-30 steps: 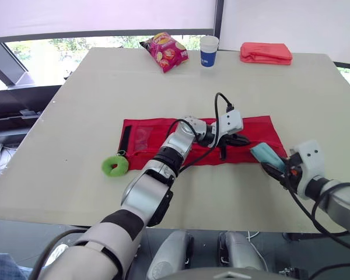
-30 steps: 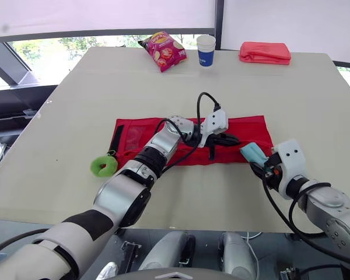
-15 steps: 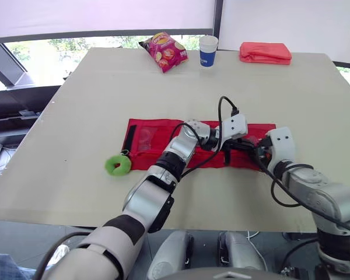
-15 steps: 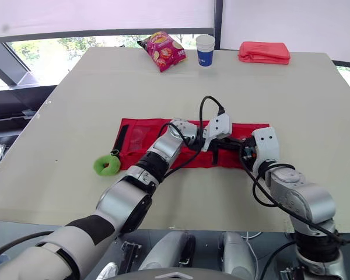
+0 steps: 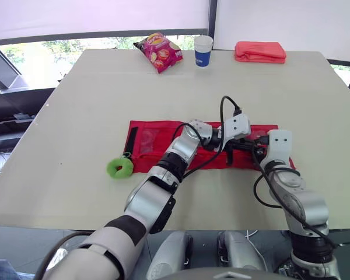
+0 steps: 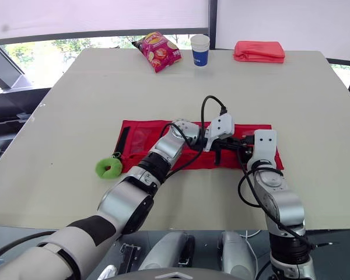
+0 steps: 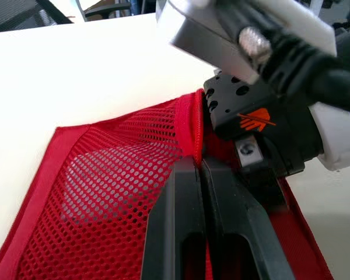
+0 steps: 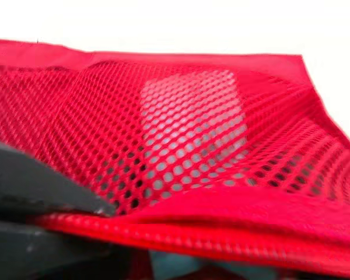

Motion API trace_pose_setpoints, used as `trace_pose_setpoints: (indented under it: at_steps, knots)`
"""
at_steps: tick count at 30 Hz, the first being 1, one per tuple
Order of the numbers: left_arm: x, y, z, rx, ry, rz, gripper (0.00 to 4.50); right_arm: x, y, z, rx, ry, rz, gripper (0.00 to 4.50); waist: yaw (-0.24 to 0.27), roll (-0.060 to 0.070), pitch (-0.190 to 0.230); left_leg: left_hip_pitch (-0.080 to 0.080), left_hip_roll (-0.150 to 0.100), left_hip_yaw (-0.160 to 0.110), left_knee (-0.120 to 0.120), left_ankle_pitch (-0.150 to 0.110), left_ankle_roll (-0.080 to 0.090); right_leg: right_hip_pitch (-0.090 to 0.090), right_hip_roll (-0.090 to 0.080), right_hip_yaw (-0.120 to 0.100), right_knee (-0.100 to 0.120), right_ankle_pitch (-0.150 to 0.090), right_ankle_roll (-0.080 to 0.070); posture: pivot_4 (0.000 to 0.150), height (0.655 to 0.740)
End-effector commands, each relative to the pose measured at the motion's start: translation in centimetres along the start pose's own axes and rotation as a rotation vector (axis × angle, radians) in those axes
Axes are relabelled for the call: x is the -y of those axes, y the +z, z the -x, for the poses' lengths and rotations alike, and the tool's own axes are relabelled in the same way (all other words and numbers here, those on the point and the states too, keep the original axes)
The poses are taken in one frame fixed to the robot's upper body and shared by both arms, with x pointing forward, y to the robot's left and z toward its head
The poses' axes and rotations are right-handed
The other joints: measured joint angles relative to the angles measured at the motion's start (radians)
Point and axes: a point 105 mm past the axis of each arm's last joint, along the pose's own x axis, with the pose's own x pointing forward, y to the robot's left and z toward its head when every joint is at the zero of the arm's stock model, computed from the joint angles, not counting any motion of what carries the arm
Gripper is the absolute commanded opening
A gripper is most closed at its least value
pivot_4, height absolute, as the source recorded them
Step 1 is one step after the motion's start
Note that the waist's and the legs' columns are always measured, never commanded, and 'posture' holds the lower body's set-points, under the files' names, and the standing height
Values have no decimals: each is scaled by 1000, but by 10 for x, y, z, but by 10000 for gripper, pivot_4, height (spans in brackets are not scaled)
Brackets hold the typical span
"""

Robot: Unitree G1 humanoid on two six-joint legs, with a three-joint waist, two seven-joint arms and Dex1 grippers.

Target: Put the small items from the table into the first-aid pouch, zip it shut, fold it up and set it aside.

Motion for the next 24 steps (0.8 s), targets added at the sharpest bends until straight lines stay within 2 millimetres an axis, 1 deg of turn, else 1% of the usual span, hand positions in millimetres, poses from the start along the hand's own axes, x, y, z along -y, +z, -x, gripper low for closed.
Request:
trace_pose_setpoints:
  at_steps: [1,6,12,15,19,21,23,24]
  knots:
    - [-1,2,-5,5,13,-8,0,-11,23,17,105,90,15,44320,1,0,0,0,0,0,0,0,0,0,0,0,0,0,0,1500,7395]
    - [-5,-2,-7,-11,48,6,0,-18,20,26,88,153,30,44320,1,0,0,0,0,0,0,0,0,0,0,0,0,0,0,1500,7395]
    - [-10,-3,-8,-15,77,17,0,-19,20,36,75,178,27,44320,1,0,0,0,0,0,0,0,0,0,0,0,0,0,0,1500,7395]
    - [-11,-3,-7,-16,84,17,0,-21,19,48,72,220,41,44320,1,0,0,0,0,0,0,0,0,0,0,0,0,0,0,1500,7395]
    - [-13,-3,-6,-17,88,17,0,-17,19,62,73,246,52,44320,3,0,0,0,0,0,0,0,0,0,0,0,0,0,0,1500,7395]
    - [-13,-3,-5,-16,86,15,0,-11,19,69,73,251,59,44320,3,0,0,0,0,0,0,0,0,0,0,0,0,0,0,1500,7395]
    - [-13,-3,-5,-16,85,14,0,-6,18,72,66,253,64,39158,2,0,0,0,0,0,0,0,0,0,0,0,0,0,0,1500,7395]
    - [-13,-3,-5,-16,85,13,0,-3,16,72,60,244,66,35623,2,0,0,0,0,0,0,0,0,0,0,0,0,0,0,1500,7395]
